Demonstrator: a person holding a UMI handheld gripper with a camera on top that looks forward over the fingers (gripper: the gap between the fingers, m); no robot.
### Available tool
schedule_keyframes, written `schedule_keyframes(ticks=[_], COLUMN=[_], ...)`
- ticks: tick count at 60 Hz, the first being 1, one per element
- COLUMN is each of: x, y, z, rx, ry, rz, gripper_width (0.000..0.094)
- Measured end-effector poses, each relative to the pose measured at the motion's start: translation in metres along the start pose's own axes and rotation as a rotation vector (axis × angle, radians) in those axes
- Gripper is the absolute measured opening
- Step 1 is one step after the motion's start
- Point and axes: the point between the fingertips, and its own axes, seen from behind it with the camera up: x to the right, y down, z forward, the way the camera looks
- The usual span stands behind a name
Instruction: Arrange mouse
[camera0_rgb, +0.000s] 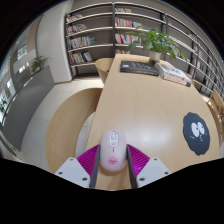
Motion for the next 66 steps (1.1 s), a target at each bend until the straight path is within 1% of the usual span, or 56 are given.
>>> schedule_keyframes(ticks=[4, 9, 11, 12, 19, 22, 24, 27, 32, 36, 40, 43, 47, 48, 51, 52, 53, 56, 59, 61, 63, 66], x=[0.001, 0.003, 0.004, 0.004, 0.005, 0.008, 0.007, 0.021, 0.047, 0.078, 0.116, 0.15, 0.195, 0.208, 0.24, 0.249, 0.26, 0.291, 0.318, 0.33, 0.338, 0.347], y=[0.0, -0.001, 0.0, -0.001, -0.004, -0.019, -0.041, -0.077, -0.152, -0.211, -0.255, -0.277, -0.284, -0.292, -0.286, -0.27, -0.273, -0.254, -0.21, -0.2, -0.171, -0.14], z=[0.001, 0.002, 0.002, 0.003, 0.0, -0.008, -0.019, -0.037, -0.079, -0.117, -0.152, -0.167, -0.184, -0.183, -0.176, -0.173, -0.17, -0.152, -0.128, -0.117, -0.097, -0.077], rx=[0.002, -0.003, -0.014, -0.019, -0.049, -0.034, -0.005, 0.066, 0.199, 0.306, 0.392, 0.436, 0.48, 0.477, 0.465, 0.461, 0.439, 0.382, 0.332, 0.28, 0.23, 0.167], ry=[-0.001, 0.011, 0.012, 0.011, -0.022, -0.044, -0.054, -0.063, -0.073, -0.058, -0.038, -0.022, 0.017, 0.024, 0.04, 0.043, 0.045, 0.071, 0.1, 0.1, 0.092, 0.089], rz=[-0.005, 0.01, 0.006, 0.004, -0.005, -0.007, -0.007, -0.011, -0.003, -0.014, -0.021, -0.023, -0.024, -0.024, -0.02, -0.017, -0.014, -0.013, -0.016, -0.004, 0.006, -0.003], gripper_width=[0.0431, 0.0346, 0.0339, 0.0307, 0.0305, 0.0305, 0.0306, 0.0305, 0.0306, 0.0305, 0.0305, 0.0304, 0.0305, 0.0305, 0.0306, 0.0305, 0.0305, 0.0304, 0.0303, 0.0304, 0.0304, 0.0304])
